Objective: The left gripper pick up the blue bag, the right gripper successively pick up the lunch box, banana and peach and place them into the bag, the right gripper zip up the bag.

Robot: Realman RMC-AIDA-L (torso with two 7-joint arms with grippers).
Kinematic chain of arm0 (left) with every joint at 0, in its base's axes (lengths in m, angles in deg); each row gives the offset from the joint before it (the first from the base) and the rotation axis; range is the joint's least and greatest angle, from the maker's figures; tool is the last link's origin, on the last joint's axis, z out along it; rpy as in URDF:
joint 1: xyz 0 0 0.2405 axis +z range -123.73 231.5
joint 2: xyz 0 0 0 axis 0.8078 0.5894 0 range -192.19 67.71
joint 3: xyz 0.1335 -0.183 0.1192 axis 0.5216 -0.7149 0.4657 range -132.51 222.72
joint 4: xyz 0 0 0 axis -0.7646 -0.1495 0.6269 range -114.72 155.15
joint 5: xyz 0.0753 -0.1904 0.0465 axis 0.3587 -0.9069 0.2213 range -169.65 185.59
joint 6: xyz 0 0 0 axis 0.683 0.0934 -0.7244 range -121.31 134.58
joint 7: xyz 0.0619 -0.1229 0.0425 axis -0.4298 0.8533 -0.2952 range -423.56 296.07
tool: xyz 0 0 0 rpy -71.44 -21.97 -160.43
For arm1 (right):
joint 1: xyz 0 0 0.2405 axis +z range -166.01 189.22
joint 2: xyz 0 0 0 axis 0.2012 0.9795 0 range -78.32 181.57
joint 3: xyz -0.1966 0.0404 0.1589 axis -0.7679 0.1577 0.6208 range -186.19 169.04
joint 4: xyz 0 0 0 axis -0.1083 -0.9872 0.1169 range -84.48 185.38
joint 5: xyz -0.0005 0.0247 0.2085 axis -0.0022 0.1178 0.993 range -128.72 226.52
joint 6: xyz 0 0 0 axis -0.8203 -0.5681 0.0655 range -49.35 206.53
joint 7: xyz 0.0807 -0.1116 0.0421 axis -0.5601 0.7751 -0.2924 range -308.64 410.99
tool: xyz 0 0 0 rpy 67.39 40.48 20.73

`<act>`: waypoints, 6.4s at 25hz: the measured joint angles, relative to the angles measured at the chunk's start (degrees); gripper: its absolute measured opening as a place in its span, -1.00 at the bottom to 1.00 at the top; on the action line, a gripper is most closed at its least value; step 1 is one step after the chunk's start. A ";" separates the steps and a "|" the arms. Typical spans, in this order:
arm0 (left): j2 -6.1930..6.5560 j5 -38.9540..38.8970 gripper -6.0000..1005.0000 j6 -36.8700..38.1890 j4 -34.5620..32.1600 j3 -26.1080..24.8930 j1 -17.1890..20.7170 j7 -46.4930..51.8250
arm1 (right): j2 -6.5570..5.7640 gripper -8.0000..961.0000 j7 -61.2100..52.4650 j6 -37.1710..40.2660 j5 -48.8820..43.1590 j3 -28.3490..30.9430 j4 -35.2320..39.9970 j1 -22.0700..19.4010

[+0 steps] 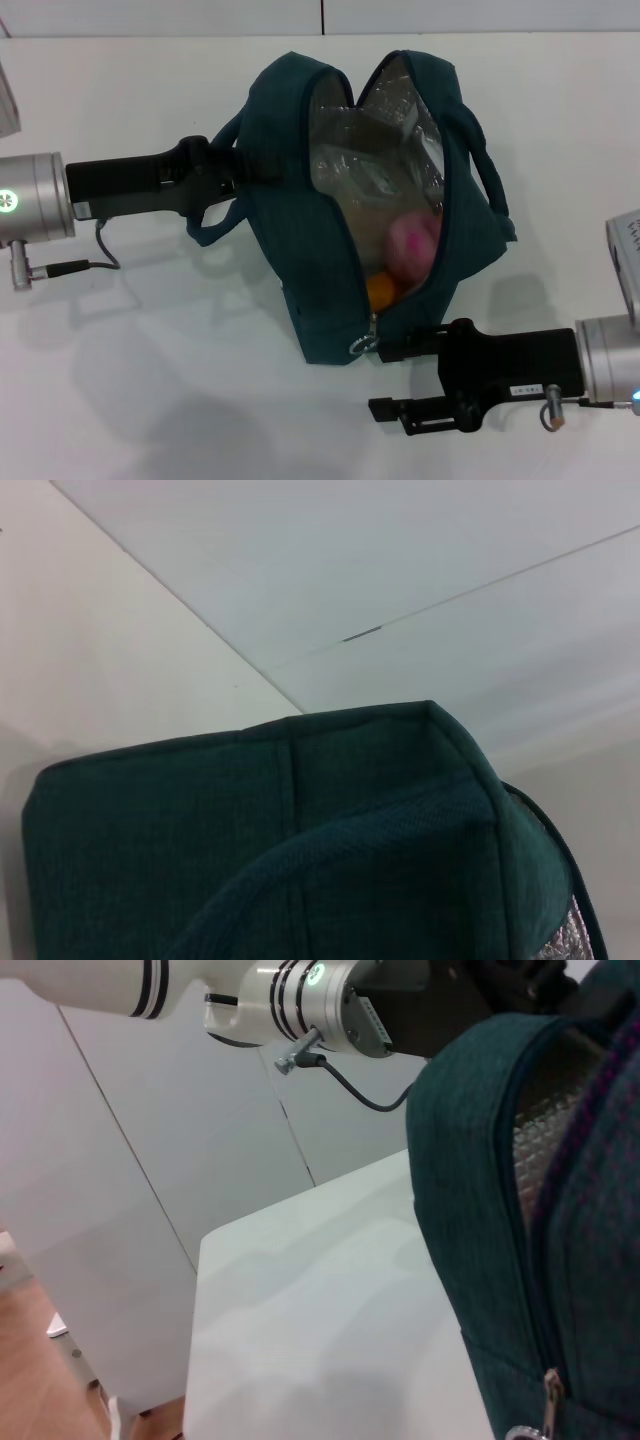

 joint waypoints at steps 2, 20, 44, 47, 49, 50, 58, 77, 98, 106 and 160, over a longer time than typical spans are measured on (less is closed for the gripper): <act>0.03 0.00 -0.88 0.00 0.00 -0.04 -0.03 0.00 | 0.00 0.43 0.30 -1.22 1.28 -1.44 0.50 -0.03; 0.42 0.00 -0.88 0.00 0.00 -0.09 0.18 0.00 | -0.85 0.38 0.44 -1.34 2.33 1.48 2.05 -1.94; 0.37 0.00 -0.88 -0.05 0.00 -0.08 0.11 -0.27 | -0.64 0.37 0.67 -0.93 3.27 1.19 2.18 -1.99; 0.33 0.00 -0.88 -0.03 0.01 -0.09 0.12 -0.26 | -0.59 0.37 0.66 -0.91 3.37 1.23 2.29 -1.95; 0.34 0.00 -0.88 -0.01 0.00 -0.09 0.13 -0.17 | -0.49 0.36 0.51 -1.09 3.37 1.13 2.29 -1.86; 0.34 0.00 -0.88 0.00 0.00 -0.08 0.13 -0.12 | -0.48 0.36 0.41 -1.12 3.38 1.18 2.29 -1.90; 0.43 0.00 -0.88 0.01 -0.06 -0.08 0.30 -0.05 | -0.71 0.35 0.26 -0.84 3.41 3.54 2.27 -3.08; 0.51 0.01 -0.88 0.00 -0.09 -0.08 -0.49 -0.06 | 0.00 0.33 0.57 -4.90 5.64 -4.28 2.22 -0.89; 0.61 0.00 -0.88 0.00 -0.17 -0.09 0.10 -0.22 | -1.01 0.30 1.02 0.15 6.66 1.12 2.07 -4.89; 0.61 0.00 -0.87 0.00 -0.17 -0.09 0.11 -0.30 | -1.07 0.29 0.99 0.53 6.37 2.81 1.48 -5.39; 0.52 -0.01 -0.87 0.82 -0.18 0.17 -0.29 -0.36 | 0.00 0.21 2.09 -9.05 15.94 -9.89 -1.48 0.31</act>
